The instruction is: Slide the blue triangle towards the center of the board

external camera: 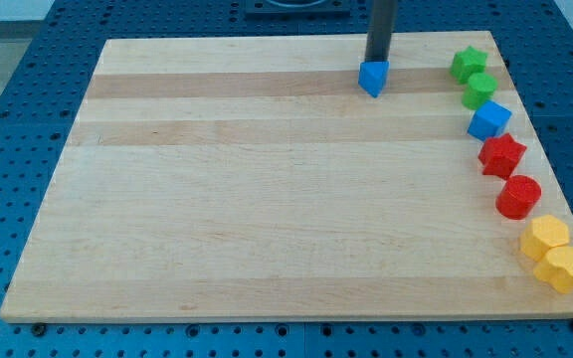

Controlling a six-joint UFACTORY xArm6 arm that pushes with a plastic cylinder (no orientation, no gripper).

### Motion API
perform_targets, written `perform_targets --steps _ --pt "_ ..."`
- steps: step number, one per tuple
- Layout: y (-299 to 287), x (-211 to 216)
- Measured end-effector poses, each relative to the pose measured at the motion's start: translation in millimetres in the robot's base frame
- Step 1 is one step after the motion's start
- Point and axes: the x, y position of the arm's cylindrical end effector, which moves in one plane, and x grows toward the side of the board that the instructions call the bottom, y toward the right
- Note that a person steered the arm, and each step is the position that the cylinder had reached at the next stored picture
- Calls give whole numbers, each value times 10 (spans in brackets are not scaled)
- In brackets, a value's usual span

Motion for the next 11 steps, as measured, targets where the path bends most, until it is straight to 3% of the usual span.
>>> perform_targets --steps 1,3,7,9,11 --pt "241 -37" --pt "330 300" --pt "-805 443" --pt "-886 682" --pt "-677 419"
